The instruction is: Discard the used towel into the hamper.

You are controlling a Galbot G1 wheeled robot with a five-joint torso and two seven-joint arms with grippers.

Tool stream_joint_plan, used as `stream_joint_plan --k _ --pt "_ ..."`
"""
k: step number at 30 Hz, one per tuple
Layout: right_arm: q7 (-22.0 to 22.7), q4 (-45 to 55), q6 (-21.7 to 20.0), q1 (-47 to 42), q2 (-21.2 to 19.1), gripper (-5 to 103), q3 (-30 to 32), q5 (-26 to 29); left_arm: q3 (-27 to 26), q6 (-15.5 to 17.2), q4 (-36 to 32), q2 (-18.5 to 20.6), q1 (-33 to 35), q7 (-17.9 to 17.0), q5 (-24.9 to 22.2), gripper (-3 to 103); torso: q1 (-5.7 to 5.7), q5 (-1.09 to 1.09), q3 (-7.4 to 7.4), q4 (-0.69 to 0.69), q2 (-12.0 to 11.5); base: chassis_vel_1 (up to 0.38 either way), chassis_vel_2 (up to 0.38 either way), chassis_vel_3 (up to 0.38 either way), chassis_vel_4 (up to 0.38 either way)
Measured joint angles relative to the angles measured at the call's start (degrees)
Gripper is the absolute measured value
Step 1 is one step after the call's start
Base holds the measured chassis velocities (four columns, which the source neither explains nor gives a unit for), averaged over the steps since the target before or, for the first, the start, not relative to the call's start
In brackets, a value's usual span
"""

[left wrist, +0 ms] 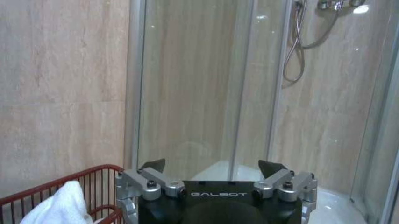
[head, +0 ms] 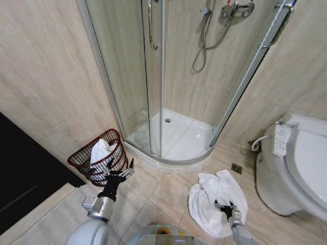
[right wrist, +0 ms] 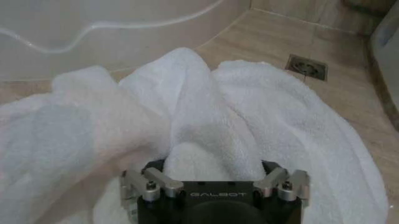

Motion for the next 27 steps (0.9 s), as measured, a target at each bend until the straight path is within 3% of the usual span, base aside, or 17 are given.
stream_joint_plan --k 2,3,6,9,18,24,27 --pt "-0.14 -0.01 -0.02 0.01 -0.02 93 0.0 0.05 0.0 0.0 0.0 0.0 0.0 0.0 0.0 100 0.0 0.0 -0.01 0.0 0.0 0.0 0.0 0.0 0.0" --pt "-0.47 -0.02 -0.03 0.01 -0.05 83 0.01 0.1 0.0 0.0 0.0 0.0 0.0 0.0 0.0 100 0.0 0.0 -0.01 0.0 0.0 0.0 0.0 0.0 0.0" --pt "-0.62 -0.01 -0.03 0.01 -0.06 78 0.01 0.12 0.0 0.0 0.0 0.0 0.0 0.0 0.0 100 0.0 0.0 -0.01 0.0 0.0 0.0 0.0 0.0 0.0" --pt "-0.7 0.05 -0.02 -0.03 -0.08 61 0.01 0.2 0.0 0.0 0.0 0.0 0.0 0.0 0.0 100 0.05 0.0 0.04 0.0 0.08 0.0 0.0 0.0 0.0" --pt "-0.69 0.34 0.34 -0.29 -0.05 33 -0.02 0.6 0.0 0.0 0.0 0.0 0.0 0.0 0.0 100 0.11 0.01 0.15 0.0 0.25 0.0 0.0 0.0 0.0" --pt "-0.69 0.51 0.59 -0.53 -0.17 21 -0.02 0.94 0.0 0.0 0.0 0.0 0.0 0.0 0.0 100 0.14 0.01 0.2 0.0 0.34 0.0 0.0 0.0 0.0" --pt "-0.69 0.52 0.67 -0.59 -0.18 21 -0.02 0.97 0.0 0.0 0.0 0.0 0.0 0.0 0.0 100 0.16 0.01 0.21 0.0 0.37 0.0 0.0 0.0 0.0"
